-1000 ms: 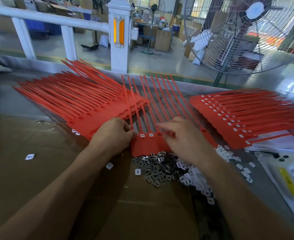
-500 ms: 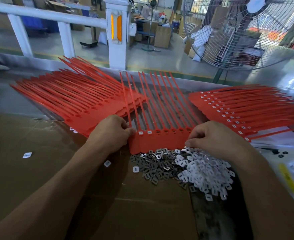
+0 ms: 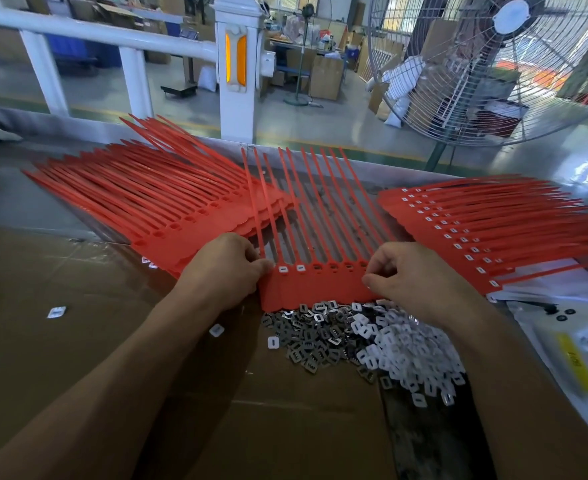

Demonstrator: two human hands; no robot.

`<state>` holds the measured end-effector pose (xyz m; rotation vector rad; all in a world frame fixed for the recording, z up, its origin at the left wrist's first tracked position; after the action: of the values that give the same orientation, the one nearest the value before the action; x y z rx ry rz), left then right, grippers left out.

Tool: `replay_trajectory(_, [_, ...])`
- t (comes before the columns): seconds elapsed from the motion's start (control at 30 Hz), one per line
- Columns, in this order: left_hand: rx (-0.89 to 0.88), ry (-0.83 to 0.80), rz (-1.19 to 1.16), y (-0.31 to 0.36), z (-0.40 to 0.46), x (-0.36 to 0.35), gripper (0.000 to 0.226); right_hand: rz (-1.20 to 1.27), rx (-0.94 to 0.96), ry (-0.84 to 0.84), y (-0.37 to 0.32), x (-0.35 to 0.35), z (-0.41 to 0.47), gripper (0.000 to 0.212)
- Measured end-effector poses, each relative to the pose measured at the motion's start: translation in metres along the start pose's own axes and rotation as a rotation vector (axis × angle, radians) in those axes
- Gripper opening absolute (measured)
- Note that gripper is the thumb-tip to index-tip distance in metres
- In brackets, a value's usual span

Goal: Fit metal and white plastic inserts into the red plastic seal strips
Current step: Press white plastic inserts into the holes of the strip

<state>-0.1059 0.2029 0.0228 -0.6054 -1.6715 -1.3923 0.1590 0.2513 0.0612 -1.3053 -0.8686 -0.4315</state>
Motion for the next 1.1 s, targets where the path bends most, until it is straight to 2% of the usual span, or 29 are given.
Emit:
replay_trajectory(0.2, [-0.005,-0.005,0.018,0.001,-0.001,0.0,0.02,0.231,0.132,0.038,-0.018,-0.021,0.006,0.014])
replay_trajectory(0.6, [0.006,-0.022,-0.007,-0.002,0.001,-0.002,0.019,0.347,0.188,0.078,-0.029,-0.035,0.016,0.01])
replay_trajectory(1.1, [0.008,-0.031,-0.011,0.001,0.0,-0.002,0.019,0.227,0.182,0.062,-0.029,-0.047,0.023,0.024])
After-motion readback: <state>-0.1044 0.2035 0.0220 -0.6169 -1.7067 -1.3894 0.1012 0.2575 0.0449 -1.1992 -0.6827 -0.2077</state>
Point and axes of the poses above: each hand's wrist, its own z-axis towards the middle knuckle, its own x-axis out of the back of the hand, y = z × x, the point moved 6 cm from there along z, towards the middle knuckle, and after that the axes turned 11 degrees about z, right-handed, at the moved point
